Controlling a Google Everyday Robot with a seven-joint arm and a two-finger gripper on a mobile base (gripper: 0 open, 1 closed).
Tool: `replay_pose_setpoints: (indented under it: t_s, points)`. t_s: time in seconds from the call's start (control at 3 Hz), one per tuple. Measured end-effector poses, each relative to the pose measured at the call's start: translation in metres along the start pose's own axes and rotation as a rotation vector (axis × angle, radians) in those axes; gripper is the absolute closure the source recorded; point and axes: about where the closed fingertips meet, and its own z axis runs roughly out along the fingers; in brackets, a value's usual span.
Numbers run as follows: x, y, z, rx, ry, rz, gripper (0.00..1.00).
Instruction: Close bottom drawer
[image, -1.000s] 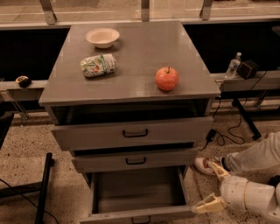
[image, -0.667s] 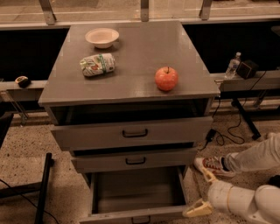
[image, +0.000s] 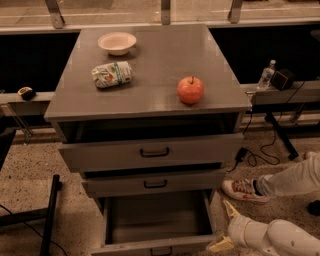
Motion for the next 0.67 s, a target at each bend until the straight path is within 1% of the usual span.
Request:
replay_pose_setpoints:
  t_s: [0.33,0.67]
  points:
    - [0.0081,-0.0071,0.0098,0.011,-0.006,0.017,0.0]
    - [0.0148,-0.0097,0.0198,0.014,-0.004,0.02,0.0]
